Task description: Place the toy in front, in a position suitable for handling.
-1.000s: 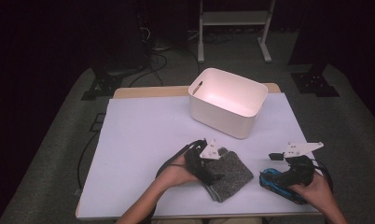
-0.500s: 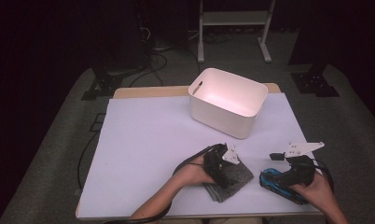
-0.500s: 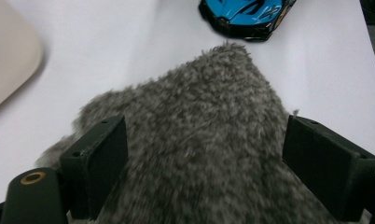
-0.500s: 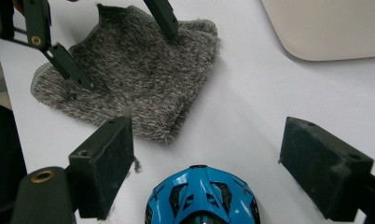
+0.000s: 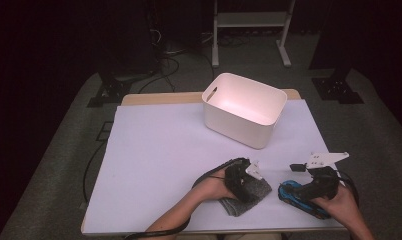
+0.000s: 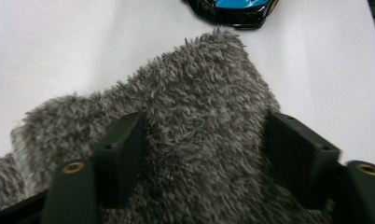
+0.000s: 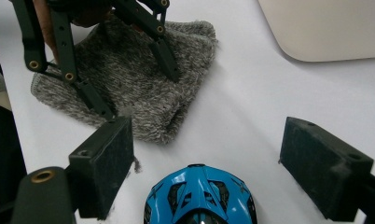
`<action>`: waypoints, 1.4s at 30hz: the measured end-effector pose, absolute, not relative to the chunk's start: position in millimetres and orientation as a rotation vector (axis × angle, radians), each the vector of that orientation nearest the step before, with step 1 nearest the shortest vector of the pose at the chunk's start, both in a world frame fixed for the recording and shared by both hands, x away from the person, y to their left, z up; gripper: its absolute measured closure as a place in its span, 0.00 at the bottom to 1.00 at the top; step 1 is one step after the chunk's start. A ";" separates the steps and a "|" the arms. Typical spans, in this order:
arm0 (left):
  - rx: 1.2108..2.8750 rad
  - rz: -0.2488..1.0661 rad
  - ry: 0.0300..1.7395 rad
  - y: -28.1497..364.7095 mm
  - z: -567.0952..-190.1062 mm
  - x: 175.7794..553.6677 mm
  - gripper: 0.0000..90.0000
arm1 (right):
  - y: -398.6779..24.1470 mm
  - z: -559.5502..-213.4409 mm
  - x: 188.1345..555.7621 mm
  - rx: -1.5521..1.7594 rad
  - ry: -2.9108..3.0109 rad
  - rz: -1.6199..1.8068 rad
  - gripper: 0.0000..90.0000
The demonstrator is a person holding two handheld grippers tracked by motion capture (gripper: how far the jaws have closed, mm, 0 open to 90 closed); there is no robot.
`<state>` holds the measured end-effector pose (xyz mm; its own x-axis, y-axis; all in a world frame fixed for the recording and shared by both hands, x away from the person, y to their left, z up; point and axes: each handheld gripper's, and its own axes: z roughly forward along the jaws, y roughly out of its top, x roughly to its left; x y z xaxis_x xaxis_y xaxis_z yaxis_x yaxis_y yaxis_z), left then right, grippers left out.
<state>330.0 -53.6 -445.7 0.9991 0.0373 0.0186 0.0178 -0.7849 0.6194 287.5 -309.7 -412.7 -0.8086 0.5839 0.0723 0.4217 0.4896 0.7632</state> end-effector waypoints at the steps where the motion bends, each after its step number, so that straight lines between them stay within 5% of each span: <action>1: 2.472 0.038 0.037 -53.4 -445.7 330.2 0.36 | -309.0 -413.0 287.5 0.866 2.537 1.218 0.18; 17: 2.486 0.051 0.060 -53.2 -440.8 332.8 0.86 | -305.7 -412.7 287.2 0.851 2.538 1.207 0.18; 29: 2.385 -0.036 0.093 -23.9 -427.0 343.8 0.88 | -312.1 -409.9 285.8 0.863 2.505 1.241 0.18; 42: 2.154 0.048 0.191 81.2 -358.7 348.2 0.88 | -308.6 -408.6 285.6 0.854 2.502 1.234 0.18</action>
